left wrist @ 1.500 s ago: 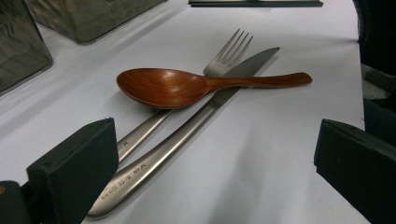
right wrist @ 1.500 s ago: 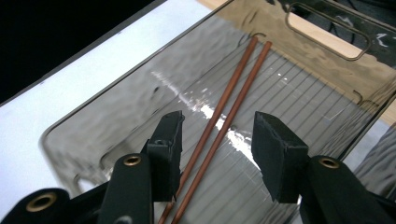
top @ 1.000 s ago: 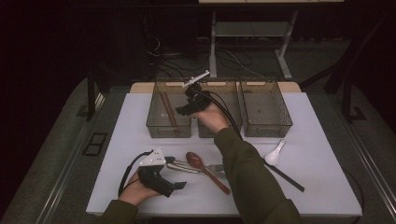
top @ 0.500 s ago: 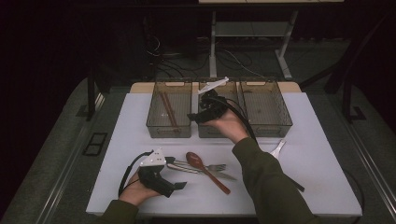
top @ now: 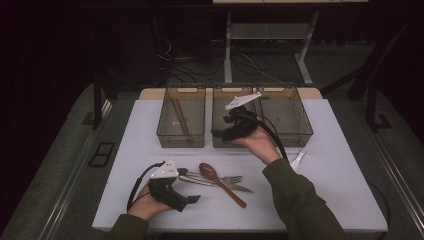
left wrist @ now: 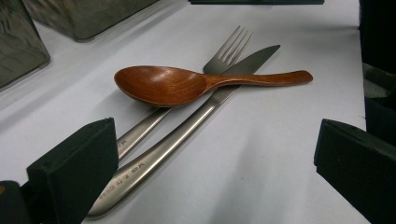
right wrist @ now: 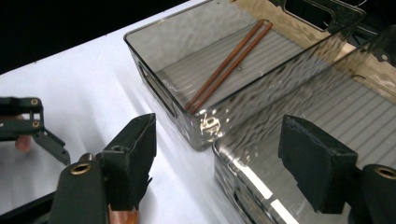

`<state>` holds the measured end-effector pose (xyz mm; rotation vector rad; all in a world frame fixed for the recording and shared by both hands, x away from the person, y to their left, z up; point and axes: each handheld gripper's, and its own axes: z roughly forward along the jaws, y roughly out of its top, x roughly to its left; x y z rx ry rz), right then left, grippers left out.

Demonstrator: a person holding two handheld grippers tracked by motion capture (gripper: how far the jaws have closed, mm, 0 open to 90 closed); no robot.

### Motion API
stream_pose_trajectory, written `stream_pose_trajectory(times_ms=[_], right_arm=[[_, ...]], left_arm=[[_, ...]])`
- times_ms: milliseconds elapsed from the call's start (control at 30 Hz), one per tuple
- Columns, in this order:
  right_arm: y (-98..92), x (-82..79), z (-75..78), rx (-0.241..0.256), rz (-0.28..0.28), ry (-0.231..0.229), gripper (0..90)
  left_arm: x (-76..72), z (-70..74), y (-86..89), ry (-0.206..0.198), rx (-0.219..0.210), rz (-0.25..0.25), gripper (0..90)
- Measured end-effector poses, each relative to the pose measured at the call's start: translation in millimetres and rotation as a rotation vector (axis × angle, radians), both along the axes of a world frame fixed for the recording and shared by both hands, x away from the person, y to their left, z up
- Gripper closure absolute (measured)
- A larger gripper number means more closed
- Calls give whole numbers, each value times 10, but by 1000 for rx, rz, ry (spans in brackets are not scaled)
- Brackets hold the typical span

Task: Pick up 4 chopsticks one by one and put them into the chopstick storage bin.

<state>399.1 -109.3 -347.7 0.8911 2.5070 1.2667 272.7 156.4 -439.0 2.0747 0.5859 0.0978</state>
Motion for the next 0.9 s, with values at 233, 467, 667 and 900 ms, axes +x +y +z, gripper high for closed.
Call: stream_pose_trajectory(times_ms=[233, 467, 667, 900], right_arm=[[-192, -142, -43, 9, 4, -8, 278], [-434, -309, -91, 14, 1, -14, 277], [-624, -451, -118, 13, 4, -16, 273], [-862, -611, -231, 23, -7, -4, 274]], left_arm=[[3, 1, 7, -5, 2, 2, 0], [-10, 3, 7, -11, 4, 5, 0], [-6, -3, 5, -12, 8, 4, 0], [-16, -3, 2, -7, 11, 4, 0]])
